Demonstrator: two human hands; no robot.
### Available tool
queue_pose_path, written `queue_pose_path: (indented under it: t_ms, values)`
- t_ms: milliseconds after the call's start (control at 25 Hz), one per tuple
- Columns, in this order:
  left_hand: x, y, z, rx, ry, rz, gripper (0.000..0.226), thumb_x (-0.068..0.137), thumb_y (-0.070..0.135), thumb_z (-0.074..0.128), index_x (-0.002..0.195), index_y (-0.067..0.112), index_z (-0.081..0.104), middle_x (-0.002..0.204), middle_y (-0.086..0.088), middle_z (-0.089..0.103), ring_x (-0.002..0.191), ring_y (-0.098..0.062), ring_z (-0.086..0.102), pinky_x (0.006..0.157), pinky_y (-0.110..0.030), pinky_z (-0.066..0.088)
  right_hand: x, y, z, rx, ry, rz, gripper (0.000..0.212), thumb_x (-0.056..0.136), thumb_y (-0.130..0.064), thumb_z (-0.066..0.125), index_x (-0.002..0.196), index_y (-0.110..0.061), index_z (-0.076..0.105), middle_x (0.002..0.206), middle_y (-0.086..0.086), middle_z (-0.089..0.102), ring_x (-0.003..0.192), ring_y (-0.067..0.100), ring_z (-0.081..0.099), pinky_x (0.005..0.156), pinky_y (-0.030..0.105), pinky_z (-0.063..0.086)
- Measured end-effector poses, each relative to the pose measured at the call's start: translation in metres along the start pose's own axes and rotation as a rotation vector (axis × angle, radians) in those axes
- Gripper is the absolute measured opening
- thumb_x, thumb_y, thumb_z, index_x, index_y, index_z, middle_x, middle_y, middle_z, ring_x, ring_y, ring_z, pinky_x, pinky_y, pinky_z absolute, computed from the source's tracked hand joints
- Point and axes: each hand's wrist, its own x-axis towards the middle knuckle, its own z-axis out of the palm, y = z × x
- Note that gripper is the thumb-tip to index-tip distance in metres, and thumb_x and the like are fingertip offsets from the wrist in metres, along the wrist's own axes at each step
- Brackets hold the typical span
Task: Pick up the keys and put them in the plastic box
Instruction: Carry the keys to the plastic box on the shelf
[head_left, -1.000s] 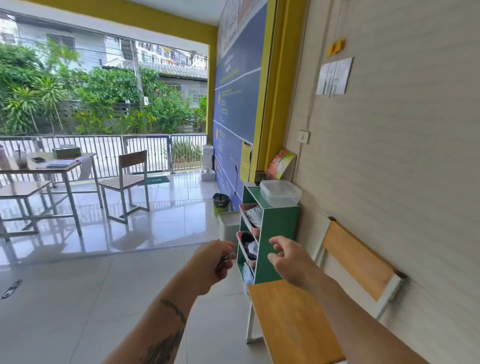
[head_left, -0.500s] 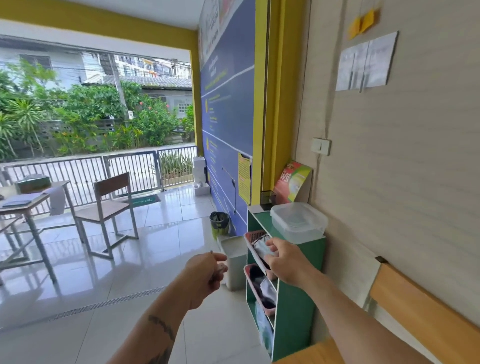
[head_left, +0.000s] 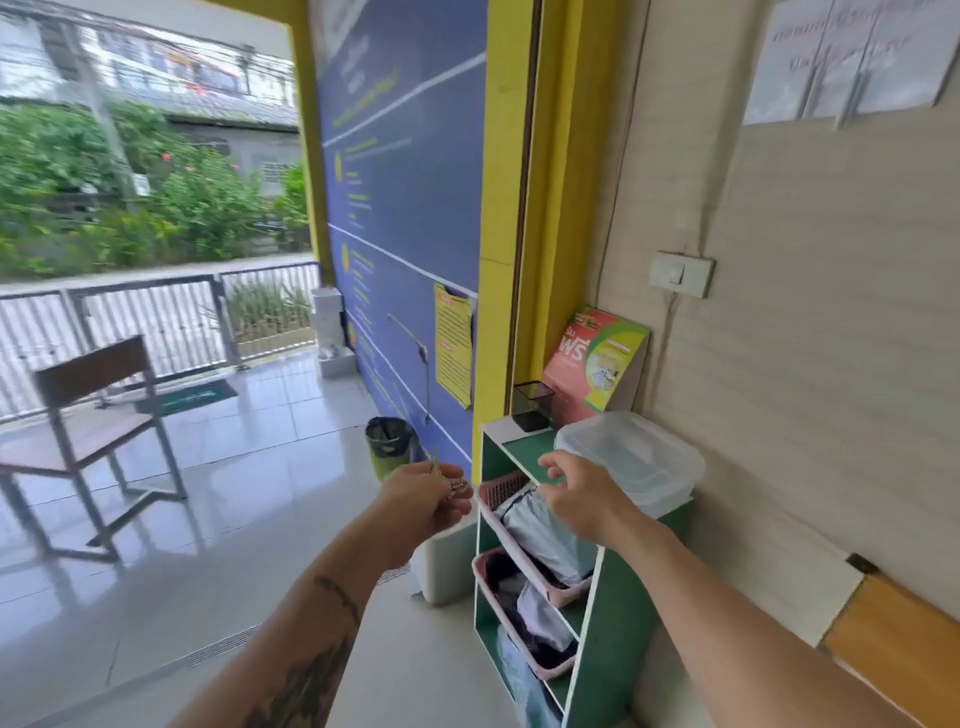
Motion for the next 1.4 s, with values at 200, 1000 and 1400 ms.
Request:
queue_pose_path:
  t_ms: [200,1000,1400]
  values:
    - [0.109,0.021,0.001,0.204,-0.12,0.065,0.019,0.092,-0.003,0.051,0.084,0.006,0.066,0.083,-0.016,0.066,0.067,-0.021,0.059,0.063,-0.026,0.054,0.071,0.003,0.0,-0.07,0.088,0.118,0.051,0.094,-0.025,0.05,0.144,-0.017,0.045,0.144,0.007,0.05,0.129,0.022,0.049,0.105,0.035,0.039]
    - [0.387,-0.041,0.132,0.747,-0.274,0.028,0.022,0.073,-0.001,0.059,0.067,0.018,0.07,0.069,-0.007,0.072,0.068,-0.023,0.066,0.073,-0.037,0.059,0.268,0.143,0.027,-0.58,0.172,0.278,0.068,0.082,-0.055,0.046,0.143,-0.031,0.03,0.144,0.006,0.031,0.131,0.03,0.032,0.106,0.049,0.028]
    - [0.433,-0.075,0.141,1.052,-0.519,0.371,0.034,0.079,0.005,0.051,0.104,0.015,0.072,0.103,-0.006,0.071,0.09,-0.025,0.064,0.078,-0.032,0.052,0.27,0.141,0.033,-0.557,0.262,0.319,0.066,0.075,-0.05,0.055,0.138,-0.036,0.04,0.142,-0.001,0.038,0.126,0.024,0.041,0.105,0.044,0.032]
